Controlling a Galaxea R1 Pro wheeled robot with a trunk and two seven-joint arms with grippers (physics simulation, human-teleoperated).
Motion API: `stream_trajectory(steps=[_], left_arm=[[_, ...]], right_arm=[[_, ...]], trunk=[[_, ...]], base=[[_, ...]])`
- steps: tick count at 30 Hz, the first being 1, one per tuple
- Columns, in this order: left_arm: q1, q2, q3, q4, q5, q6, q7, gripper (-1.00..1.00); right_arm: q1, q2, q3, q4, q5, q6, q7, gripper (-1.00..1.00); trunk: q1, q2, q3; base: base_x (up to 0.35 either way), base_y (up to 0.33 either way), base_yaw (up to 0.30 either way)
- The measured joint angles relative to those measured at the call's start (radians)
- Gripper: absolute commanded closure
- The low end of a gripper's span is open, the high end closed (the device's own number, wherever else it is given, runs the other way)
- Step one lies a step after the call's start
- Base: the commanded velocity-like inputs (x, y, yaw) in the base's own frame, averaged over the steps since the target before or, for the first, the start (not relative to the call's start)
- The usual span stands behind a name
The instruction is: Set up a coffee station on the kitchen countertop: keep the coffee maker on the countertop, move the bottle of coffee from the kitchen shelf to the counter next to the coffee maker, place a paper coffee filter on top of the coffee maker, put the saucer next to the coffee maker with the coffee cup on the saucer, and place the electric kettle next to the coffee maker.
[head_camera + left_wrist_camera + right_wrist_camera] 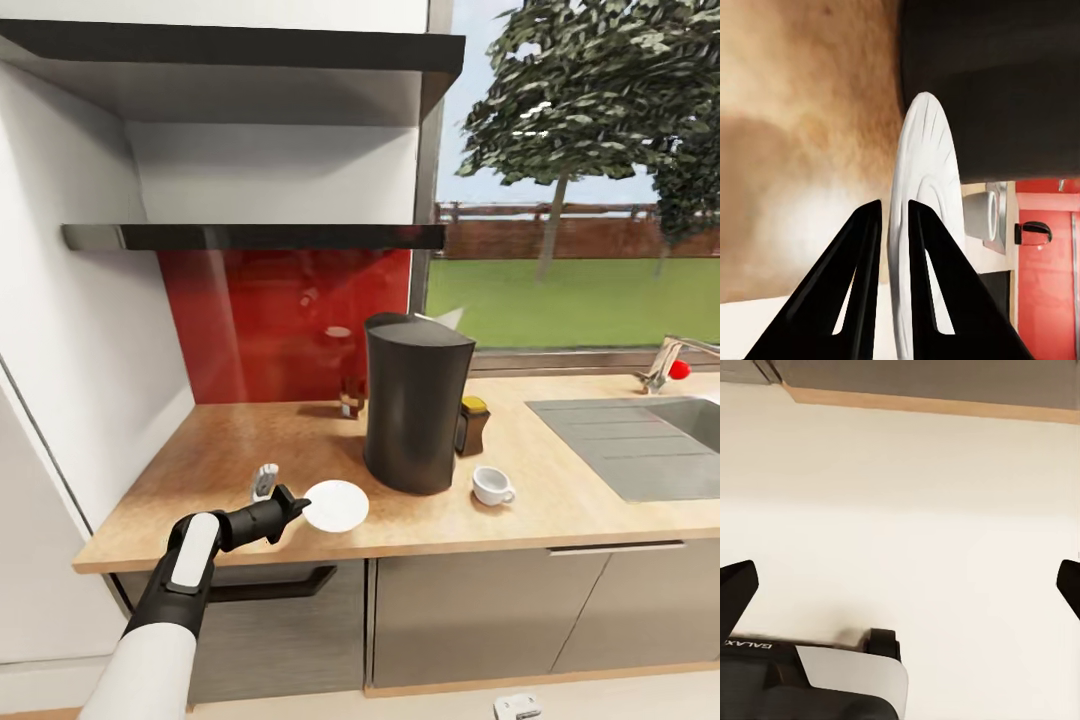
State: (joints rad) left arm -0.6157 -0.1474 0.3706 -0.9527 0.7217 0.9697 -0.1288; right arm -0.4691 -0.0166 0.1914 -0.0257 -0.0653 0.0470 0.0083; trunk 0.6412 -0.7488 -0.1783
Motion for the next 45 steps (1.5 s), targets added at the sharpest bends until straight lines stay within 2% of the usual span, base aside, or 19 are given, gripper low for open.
stream_trajectory(steps=[12, 17, 45], left_arm=[[0.001, -0.001, 0.0, 0.005, -0.003, -0.003, 0.009, 1.0], [0.019, -0.001, 0.0, 0.005, -0.006, -0.004, 0.01, 1.0], [0.022, -0.002, -0.001, 0.005, -0.007, -0.005, 0.012, 1.0]], right_arm=[[0.0, 0.0, 0.0, 0.0, 0.001, 0.0, 0.0, -1.0], [0.001, 0.0, 0.0, 0.0, 0.001, 0.0, 0.0, -1.0], [0.003, 0.0, 0.0, 0.0, 0.001, 0.0, 0.0, -1.0]], trunk=[[0.0, 0.0, 0.0], [0.0, 0.0, 0.0], [0.0, 0.0, 0.0]], base=[[0.121, -0.048, 0.0], [0.172, -0.077, 0.0], [0.024, -0.013, 0.0]])
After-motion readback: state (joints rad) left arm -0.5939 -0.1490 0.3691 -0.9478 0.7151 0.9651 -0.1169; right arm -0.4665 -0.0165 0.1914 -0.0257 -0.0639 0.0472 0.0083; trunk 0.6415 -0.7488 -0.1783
